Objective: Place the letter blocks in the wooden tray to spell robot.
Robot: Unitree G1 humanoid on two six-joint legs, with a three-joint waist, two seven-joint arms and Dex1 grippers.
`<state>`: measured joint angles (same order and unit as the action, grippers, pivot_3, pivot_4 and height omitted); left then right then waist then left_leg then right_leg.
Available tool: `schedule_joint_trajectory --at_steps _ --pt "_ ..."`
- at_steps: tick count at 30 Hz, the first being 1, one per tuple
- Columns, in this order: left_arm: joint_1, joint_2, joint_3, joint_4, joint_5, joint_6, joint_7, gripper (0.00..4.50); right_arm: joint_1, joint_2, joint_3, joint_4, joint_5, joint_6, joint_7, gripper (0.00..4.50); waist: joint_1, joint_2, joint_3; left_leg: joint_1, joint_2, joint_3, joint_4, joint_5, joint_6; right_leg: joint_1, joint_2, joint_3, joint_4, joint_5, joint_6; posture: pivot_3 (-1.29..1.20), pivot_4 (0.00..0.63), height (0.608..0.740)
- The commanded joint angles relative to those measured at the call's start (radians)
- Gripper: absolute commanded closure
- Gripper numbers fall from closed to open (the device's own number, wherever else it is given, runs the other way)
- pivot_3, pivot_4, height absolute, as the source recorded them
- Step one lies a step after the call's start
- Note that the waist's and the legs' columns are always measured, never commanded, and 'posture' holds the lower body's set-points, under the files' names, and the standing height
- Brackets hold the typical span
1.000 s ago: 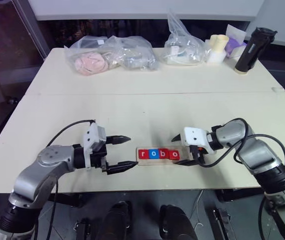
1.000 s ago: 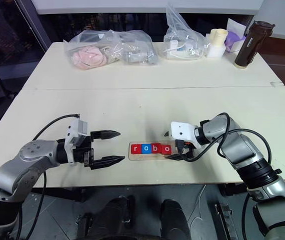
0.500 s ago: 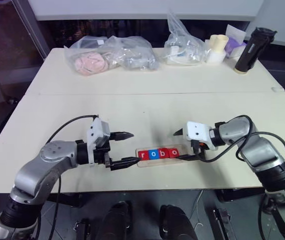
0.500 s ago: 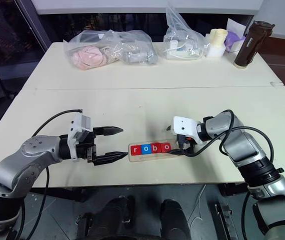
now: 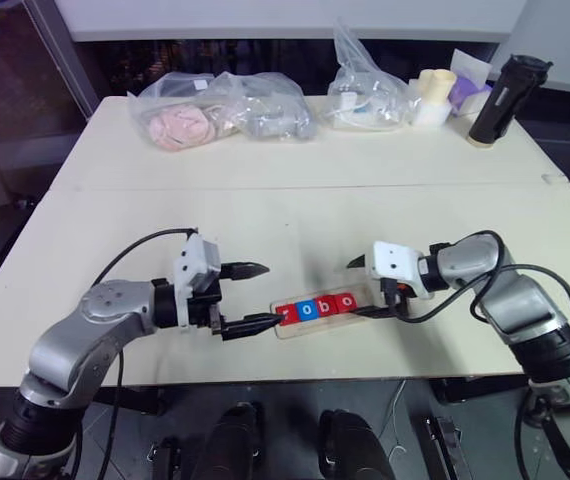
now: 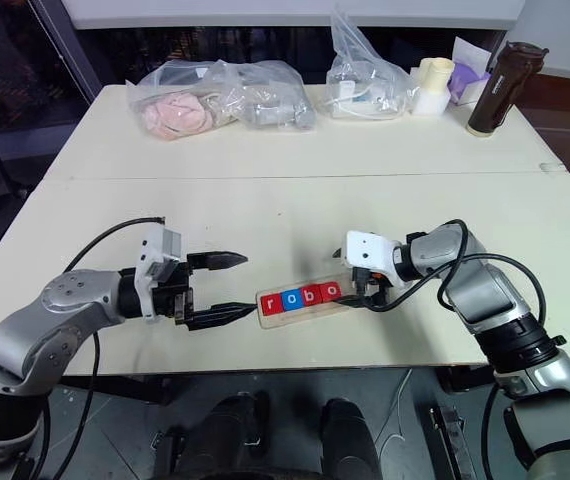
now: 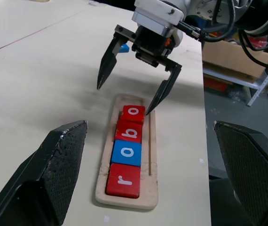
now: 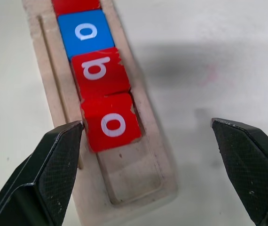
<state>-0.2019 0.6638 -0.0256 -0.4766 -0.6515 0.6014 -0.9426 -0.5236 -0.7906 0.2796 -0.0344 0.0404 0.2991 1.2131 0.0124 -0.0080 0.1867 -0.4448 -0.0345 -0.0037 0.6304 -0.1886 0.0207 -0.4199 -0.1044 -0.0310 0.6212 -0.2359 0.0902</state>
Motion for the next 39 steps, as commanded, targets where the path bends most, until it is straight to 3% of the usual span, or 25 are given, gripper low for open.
schedule_joint_trajectory --at_steps 1,39 --pt "0.015 0.004 0.006 -0.011 0.008 -0.037 -0.016 0.0 -0.006 0.002 -0.012 -0.026 0.006 0.001 -0.004 0.04 0.001 0.0 0.0 0.0 0.0 0.0 0.0 0.0 0.0 0.0 0.0 0.0 0.0 0.0 0.0 0.0 0.15 0.725" --pt "-0.002 -0.01 -0.002 0.004 0.018 -0.045 -0.021 0.0 0.008 -0.031 -0.037 0.001 0.0 -0.035 -0.02 0.04 0.0 0.0 0.0 0.0 0.0 0.0 0.0 0.0 0.0 0.0 0.0 0.0 0.0 0.0 0.0 0.0 0.15 0.725"
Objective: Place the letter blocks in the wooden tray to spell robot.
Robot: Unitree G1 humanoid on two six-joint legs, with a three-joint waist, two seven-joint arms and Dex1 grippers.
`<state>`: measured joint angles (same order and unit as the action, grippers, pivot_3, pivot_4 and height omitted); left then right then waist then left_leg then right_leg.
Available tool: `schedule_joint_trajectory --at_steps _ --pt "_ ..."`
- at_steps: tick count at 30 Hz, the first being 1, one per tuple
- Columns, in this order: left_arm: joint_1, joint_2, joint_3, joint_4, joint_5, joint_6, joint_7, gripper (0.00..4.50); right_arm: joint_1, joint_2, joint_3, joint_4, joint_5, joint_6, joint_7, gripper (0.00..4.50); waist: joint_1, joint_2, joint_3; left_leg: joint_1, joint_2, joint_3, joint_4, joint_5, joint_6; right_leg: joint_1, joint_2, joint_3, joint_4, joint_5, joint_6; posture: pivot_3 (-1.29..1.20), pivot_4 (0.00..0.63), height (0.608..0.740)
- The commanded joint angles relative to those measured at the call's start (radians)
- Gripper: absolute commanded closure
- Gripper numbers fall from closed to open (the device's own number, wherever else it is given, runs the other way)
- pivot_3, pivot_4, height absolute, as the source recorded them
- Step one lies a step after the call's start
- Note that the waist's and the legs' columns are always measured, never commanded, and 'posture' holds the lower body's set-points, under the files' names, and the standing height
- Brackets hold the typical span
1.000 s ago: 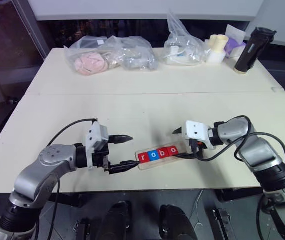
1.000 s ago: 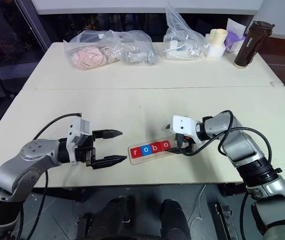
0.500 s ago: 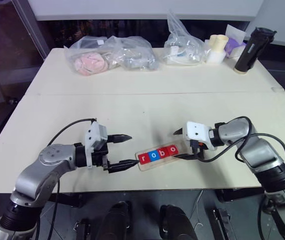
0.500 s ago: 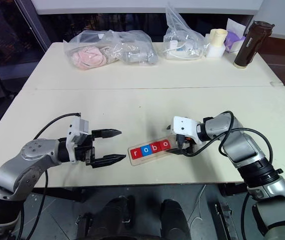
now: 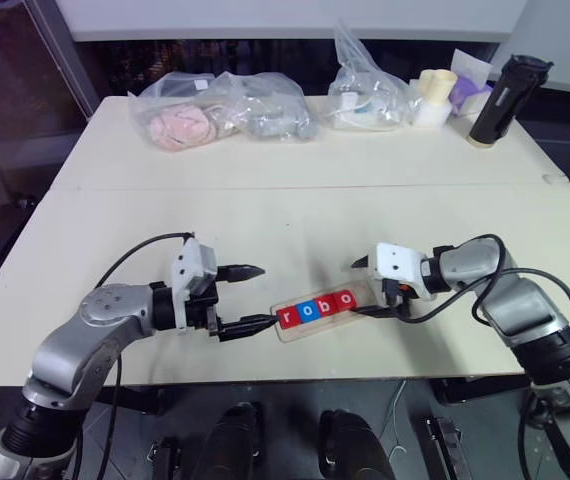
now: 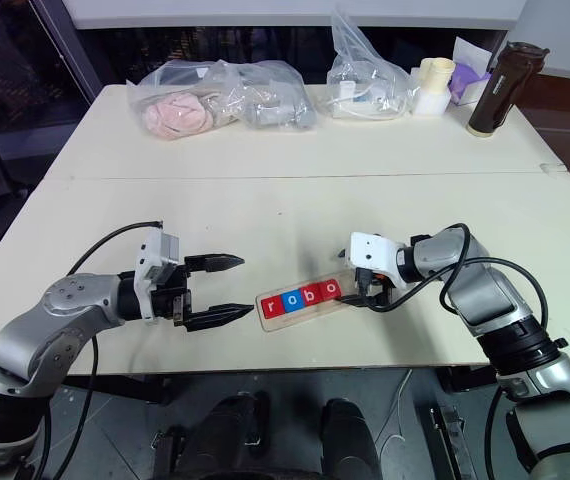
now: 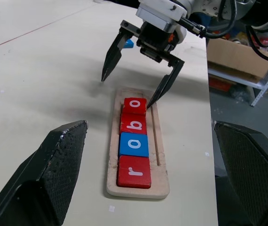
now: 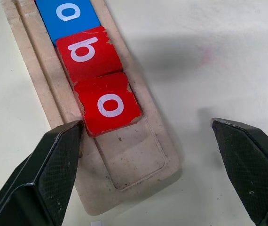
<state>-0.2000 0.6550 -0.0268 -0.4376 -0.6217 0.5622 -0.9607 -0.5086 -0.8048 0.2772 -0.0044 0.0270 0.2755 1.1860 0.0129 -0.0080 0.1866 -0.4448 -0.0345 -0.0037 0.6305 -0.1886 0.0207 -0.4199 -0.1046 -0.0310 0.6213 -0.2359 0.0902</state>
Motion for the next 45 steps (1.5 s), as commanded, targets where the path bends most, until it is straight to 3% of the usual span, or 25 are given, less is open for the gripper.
schedule_joint_trajectory --at_steps 1,13,17,21,27,30,35,45 --pt "0.001 -0.001 0.0 -0.035 -0.011 -0.01 -0.005 0.0 -0.005 -0.017 -0.04 -0.034 0.016 -0.013 0.005 0.04 0.0 0.0 0.0 0.0 0.0 0.0 0.0 0.0 0.0 0.0 0.0 0.0 0.0 0.0 0.0 0.0 0.15 0.725" --pt "0.004 -0.011 -0.011 -0.011 0.006 -0.033 -0.019 0.0 0.008 -0.032 -0.057 -0.072 0.029 0.017 0.024 0.04 0.0 0.0 0.0 0.0 0.0 0.0 0.0 0.0 0.0 0.0 0.0 0.0 0.0 0.0 0.0 0.0 0.15 0.725" --pt "0.019 -0.007 -0.004 -0.015 0.008 -0.044 -0.019 0.0 0.045 -0.07 -0.161 -0.143 0.103 0.117 0.005 0.04 0.001 0.0 0.0 0.0 0.0 0.0 0.0 0.0 0.0 0.0 0.0 0.0 0.0 0.0 0.0 0.0 0.15 0.725" --pt "0.033 -0.008 -0.001 -0.012 0.011 -0.058 -0.015 0.0 0.02 -0.021 -0.318 -0.121 0.137 0.285 -0.187 0.04 0.0 0.0 0.0 0.0 0.0 0.0 0.0 0.0 -0.001 0.0 -0.001 0.0 0.0 0.0 0.0 0.0 0.15 0.725" --pt "0.04 -0.009 -0.01 0.007 0.019 -0.081 -0.032 0.0 -0.012 0.051 -0.427 -0.029 0.12 0.472 -0.437 0.04 0.001 0.0 0.0 0.0 0.0 0.0 -0.001 -0.001 -0.002 -0.001 -0.001 0.0 0.0 0.0 -0.001 0.0 0.15 0.725" --pt "0.033 -0.009 -0.013 0.023 0.025 -0.09 -0.045 0.0 0.018 0.029 -0.43 -0.026 0.135 0.44 -0.422 0.04 0.001 0.001 0.0 -0.001 0.0 0.001 -0.001 0.0 0.0 -0.001 -0.001 0.0 0.0 0.0 -0.001 0.0 0.15 0.725" --pt "0.0 -0.016 -0.024 0.056 0.034 -0.098 -0.058 0.0 0.108 -0.065 -0.413 0.09 0.146 0.224 -0.258 0.04 0.0 0.001 0.0 -0.001 -0.001 0.001 0.0 0.0 0.001 0.001 -0.001 0.0 -0.001 0.0 -0.001 0.0 0.15 0.725" --pt "-0.039 -0.014 -0.023 0.025 0.015 -0.042 -0.036 0.0 -0.017 -0.115 -0.396 0.511 0.14 0.025 -0.116 0.04 -0.004 0.001 0.0 0.001 0.001 0.001 0.0 0.0 0.001 0.001 0.002 0.0 0.0 0.002 0.001 0.0 0.15 0.725"
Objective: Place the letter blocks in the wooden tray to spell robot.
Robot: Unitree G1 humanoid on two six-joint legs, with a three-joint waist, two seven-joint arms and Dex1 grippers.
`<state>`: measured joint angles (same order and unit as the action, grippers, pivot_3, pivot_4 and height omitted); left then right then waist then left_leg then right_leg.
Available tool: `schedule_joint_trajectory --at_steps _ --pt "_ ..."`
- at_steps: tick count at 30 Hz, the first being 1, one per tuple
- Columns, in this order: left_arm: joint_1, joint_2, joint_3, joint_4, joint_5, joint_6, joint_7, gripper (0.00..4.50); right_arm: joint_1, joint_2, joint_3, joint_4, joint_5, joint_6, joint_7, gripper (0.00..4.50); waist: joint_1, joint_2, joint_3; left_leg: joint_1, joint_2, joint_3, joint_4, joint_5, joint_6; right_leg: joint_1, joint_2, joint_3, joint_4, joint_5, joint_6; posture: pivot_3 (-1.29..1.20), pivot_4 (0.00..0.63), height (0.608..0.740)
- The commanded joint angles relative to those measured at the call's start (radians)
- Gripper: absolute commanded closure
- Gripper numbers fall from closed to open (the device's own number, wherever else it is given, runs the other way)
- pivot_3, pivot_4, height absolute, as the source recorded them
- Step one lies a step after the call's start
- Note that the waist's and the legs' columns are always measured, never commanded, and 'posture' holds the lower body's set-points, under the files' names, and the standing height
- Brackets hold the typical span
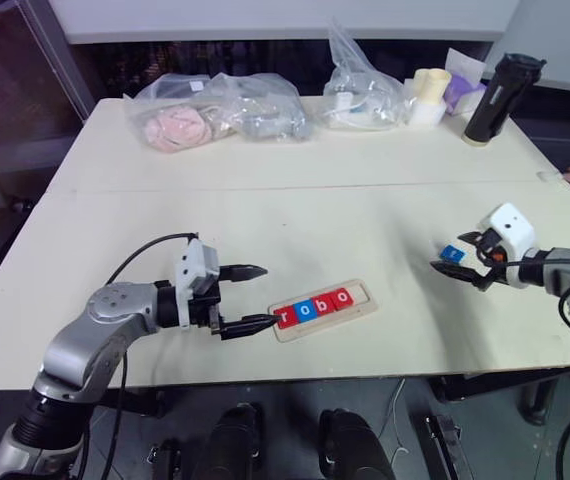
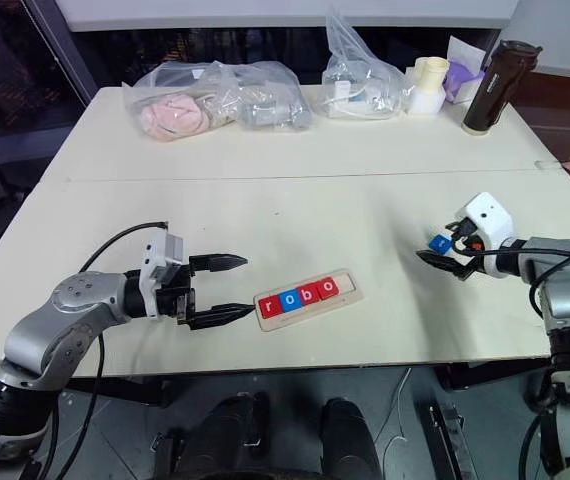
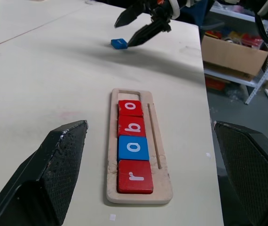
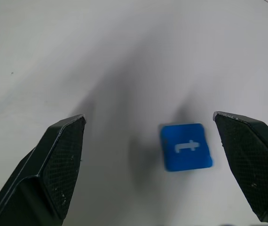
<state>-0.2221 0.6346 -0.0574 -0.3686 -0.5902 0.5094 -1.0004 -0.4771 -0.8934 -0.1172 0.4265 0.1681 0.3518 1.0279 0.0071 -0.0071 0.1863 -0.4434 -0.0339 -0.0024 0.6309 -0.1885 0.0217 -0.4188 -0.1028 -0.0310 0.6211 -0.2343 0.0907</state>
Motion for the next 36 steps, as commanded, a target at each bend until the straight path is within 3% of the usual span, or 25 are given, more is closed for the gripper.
schedule_joint_trajectory --at_steps 1,12,36 --pt "-0.019 0.006 0.007 -0.048 -0.017 0.016 0.007 0.0 -0.065 -0.027 0.005 0.116 -0.001 -0.06 0.065 0.04 0.003 0.0 0.0 0.0 0.0 0.0 0.0 0.0 0.0 0.0 0.0 0.0 0.0 0.0 0.0 0.0 0.15 0.725" --pt "-0.02 0.015 0.022 -0.081 -0.032 0.051 0.02 0.0 -0.263 -0.018 0.079 0.506 -0.081 -0.19 0.146 0.04 0.003 0.0 0.0 0.0 0.0 0.0 0.0 0.0 0.0 0.001 0.0 0.0 -0.001 0.0 0.0 0.0 0.15 0.725" --pt "-0.01 0.018 0.02 -0.083 -0.029 0.043 0.015 0.0 -0.326 0.044 0.095 0.712 -0.155 -0.3 0.088 0.04 -0.007 0.0 0.0 0.003 0.0 0.0 0.001 0.0 0.0 0.004 0.0 0.0 0.0 0.0 0.0 0.0 0.15 0.725"
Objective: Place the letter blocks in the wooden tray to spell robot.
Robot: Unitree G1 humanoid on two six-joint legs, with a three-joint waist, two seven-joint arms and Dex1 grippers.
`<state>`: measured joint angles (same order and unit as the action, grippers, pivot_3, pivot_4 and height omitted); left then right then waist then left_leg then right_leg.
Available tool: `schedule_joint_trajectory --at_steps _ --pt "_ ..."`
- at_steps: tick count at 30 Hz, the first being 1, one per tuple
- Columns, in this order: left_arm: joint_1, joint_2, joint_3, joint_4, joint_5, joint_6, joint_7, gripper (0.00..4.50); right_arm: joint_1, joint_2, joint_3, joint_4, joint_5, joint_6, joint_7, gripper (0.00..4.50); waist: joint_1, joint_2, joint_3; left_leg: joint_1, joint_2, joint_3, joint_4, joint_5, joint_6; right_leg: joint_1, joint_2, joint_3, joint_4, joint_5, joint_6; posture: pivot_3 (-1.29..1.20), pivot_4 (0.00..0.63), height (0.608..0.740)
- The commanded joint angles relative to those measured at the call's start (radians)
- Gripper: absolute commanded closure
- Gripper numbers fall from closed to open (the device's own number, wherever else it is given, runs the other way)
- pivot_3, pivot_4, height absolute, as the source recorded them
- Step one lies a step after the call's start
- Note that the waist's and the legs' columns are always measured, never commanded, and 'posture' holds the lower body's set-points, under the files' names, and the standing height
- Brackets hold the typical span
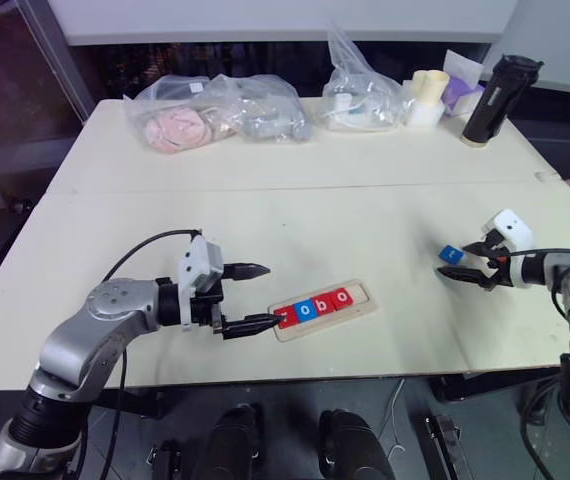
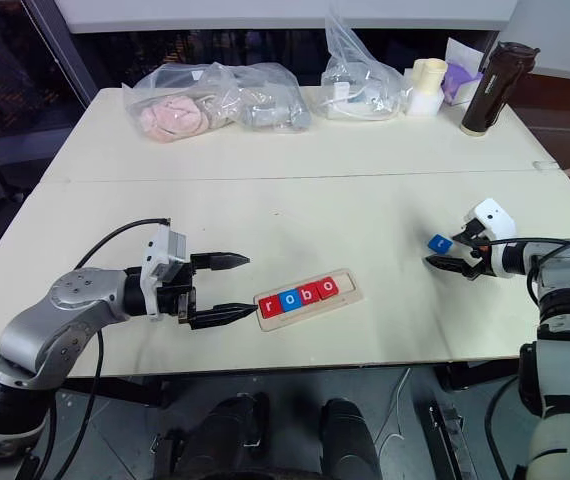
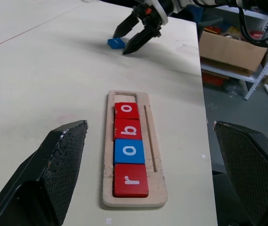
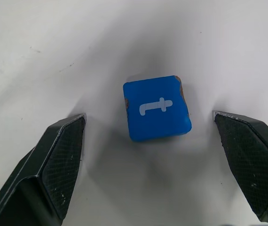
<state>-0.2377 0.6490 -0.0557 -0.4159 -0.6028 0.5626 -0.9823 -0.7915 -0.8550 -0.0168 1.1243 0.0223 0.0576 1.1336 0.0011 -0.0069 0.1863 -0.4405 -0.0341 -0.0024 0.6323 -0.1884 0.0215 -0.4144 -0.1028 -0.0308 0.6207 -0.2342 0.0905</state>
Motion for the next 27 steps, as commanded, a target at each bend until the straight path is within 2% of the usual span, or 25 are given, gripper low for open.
schedule_joint_trajectory --at_steps 1,4,8,10,12,16,20,23,27 --pt "0.007 0.003 0.018 -0.037 -0.017 -0.01 -0.002 0.0 -0.014 0.008 -0.006 0.017 -0.009 -0.007 -0.018 0.04 -0.004 0.0 0.0 0.0 0.0 0.0 0.0 0.0 0.0 0.0 0.0 0.0 0.0 0.0 0.0 0.0 0.15 0.725" --pt "0.013 0.002 0.018 -0.039 -0.017 -0.011 0.0 0.0 -0.017 0.017 -0.006 0.02 -0.01 -0.013 -0.02 1.3 -0.012 0.0 0.0 0.001 0.0 0.0 0.0 0.0 0.0 0.001 0.0 0.0 0.0 0.0 0.0 0.0 0.15 0.725" --pt "0.021 0.002 0.019 -0.04 -0.017 -0.014 -0.001 0.0 -0.018 0.025 -0.002 0.009 -0.011 -0.019 -0.015 3.37 -0.013 0.0 0.0 0.001 0.0 0.0 0.0 0.0 0.0 0.001 0.0 0.0 0.0 0.0 0.0 0.0 0.15 0.725" --pt "0.028 0.004 0.02 -0.039 -0.015 -0.02 -0.006 0.0 -0.007 0.023 0.01 -0.021 -0.014 -0.019 0.01 3.38 -0.013 0.0 0.0 0.001 0.0 0.0 0.0 0.0 0.0 0.001 0.0 0.0 0.0 0.0 0.0 0.0 0.15 0.725" --pt "0.031 0.007 0.022 -0.033 -0.012 -0.025 -0.013 0.0 0.048 0.01 0.027 -0.133 -0.006 -0.031 0.077 3.38 -0.013 0.0 0.0 0.001 0.0 -0.001 0.0 0.0 0.0 0.001 0.0 0.0 0.0 0.0 0.0 0.0 0.15 0.725" --pt "0.026 0.01 0.023 -0.017 -0.007 -0.034 -0.027 0.0 0.252 -0.043 0.048 -0.515 0.049 0.023 0.221 3.38 -0.007 0.001 0.0 0.001 0.0 -0.002 -0.002 0.0 0.0 0.001 0.0 0.0 0.0 0.0 0.0 0.0 0.15 0.725" --pt "0.023 0.011 0.019 -0.005 -0.002 -0.045 -0.038 0.0 0.44 -0.097 0.035 -0.858 0.122 0.12 0.273 3.38 0.005 0.001 -0.001 0.001 0.0 -0.002 -0.002 0.0 0.0 0.0 0.0 0.0 0.0 -0.001 0.001 0.0 0.15 0.725" --pt "0.003 0.004 0.007 0.005 -0.001 -0.043 -0.036 0.0 0.5 -0.111 0.038 -0.969 0.133 0.152 0.265 3.38 0.006 0.001 -0.001 0.001 0.0 -0.002 -0.001 -0.001 -0.002 0.001 -0.001 0.0 0.0 -0.001 0.001 0.0 0.15 0.725" --pt "-0.012 -0.002 0.0 0.003 -0.003 -0.033 -0.032 0.0 0.504 -0.103 0.047 -0.991 0.126 0.166 0.239 3.38 0.01 0.001 -0.001 0.001 0.0 -0.002 0.0 -0.002 -0.003 0.001 -0.002 0.0 0.0 0.0 0.0 0.0 0.15 0.725"
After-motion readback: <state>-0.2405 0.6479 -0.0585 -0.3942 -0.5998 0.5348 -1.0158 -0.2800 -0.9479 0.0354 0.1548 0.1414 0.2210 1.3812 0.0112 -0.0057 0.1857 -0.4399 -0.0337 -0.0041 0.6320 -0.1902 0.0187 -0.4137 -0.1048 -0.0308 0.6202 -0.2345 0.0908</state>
